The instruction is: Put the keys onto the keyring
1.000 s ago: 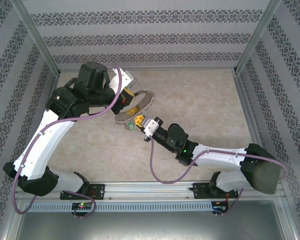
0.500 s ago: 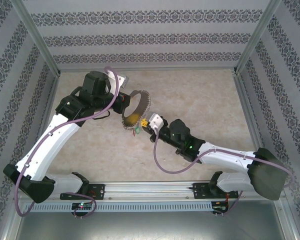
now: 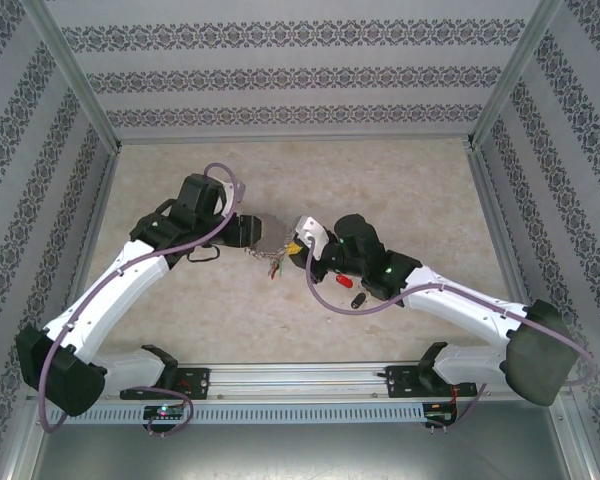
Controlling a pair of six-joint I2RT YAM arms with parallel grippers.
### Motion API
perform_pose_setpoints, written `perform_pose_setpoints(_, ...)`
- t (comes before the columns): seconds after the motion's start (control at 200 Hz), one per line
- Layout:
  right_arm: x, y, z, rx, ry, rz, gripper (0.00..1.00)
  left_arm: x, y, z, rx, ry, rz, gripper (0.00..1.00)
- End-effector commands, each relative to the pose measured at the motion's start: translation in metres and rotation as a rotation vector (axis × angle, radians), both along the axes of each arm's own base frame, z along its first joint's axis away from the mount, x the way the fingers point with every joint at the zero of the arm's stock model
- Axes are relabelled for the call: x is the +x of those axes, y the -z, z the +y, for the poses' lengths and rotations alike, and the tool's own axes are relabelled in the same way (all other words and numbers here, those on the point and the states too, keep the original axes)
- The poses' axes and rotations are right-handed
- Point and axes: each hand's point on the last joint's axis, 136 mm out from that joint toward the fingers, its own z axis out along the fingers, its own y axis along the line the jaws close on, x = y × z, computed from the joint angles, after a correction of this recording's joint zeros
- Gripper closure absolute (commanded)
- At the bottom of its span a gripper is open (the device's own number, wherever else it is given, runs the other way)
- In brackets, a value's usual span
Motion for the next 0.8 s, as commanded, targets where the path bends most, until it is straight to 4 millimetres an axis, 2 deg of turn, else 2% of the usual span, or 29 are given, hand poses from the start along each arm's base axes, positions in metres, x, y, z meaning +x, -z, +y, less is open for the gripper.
perform_pose_setpoints(0.0, -0.002, -0.006, 0.001, -0.026, -0.051, 0.009, 1.00, 0.007, -0.010, 0.014, -0.026, -0.084, -0.058, 0.37)
perform_pose_setpoints(0.18, 0.003, -0.003, 0.000, -0.103, -0.072, 0.009, 1.00, 0.005, -0.009, 0.024, -0.018, -0.106, -0.087, 0.31)
perform_pose_setpoints(0.3, 0.006, 0.002, -0.003, -0.188, -0.087, -0.038, 1.00, 0.004, -0.011, 0.027, -0.022, -0.104, -0.126, 0.31)
perform_pose_setpoints(0.465, 0.009, 0.030, -0.012, -0.501, -0.130, -0.289, 1.00, 0.005, -0.021, 0.041, -0.014, -0.168, -0.217, 0.31)
perform_pose_setpoints(0.61, 0.002, 0.048, -0.012, -0.604, -0.222, -0.377, 1.00, 0.006, -0.033, 0.060, 0.018, -0.242, -0.313, 0.31)
perform_pose_setpoints(0.659, -0.005, 0.047, -0.009, -0.553, -0.241, -0.315, 1.00, 0.006, -0.036, 0.062, 0.027, -0.247, -0.335, 0.31)
perform_pose_setpoints(0.694, -0.014, 0.043, -0.006, -0.471, -0.274, -0.205, 1.00, 0.006, -0.036, 0.063, 0.033, -0.242, -0.339, 0.31)
perform_pose_setpoints(0.739, -0.017, 0.034, 0.000, -0.345, -0.271, -0.055, 1.00, 0.005, -0.035, 0.059, 0.037, -0.212, -0.338, 0.31)
perform_pose_setpoints(0.794, -0.023, 0.033, 0.005, -0.223, -0.289, 0.126, 1.00, 0.002, -0.032, 0.052, 0.028, -0.164, -0.331, 0.31)
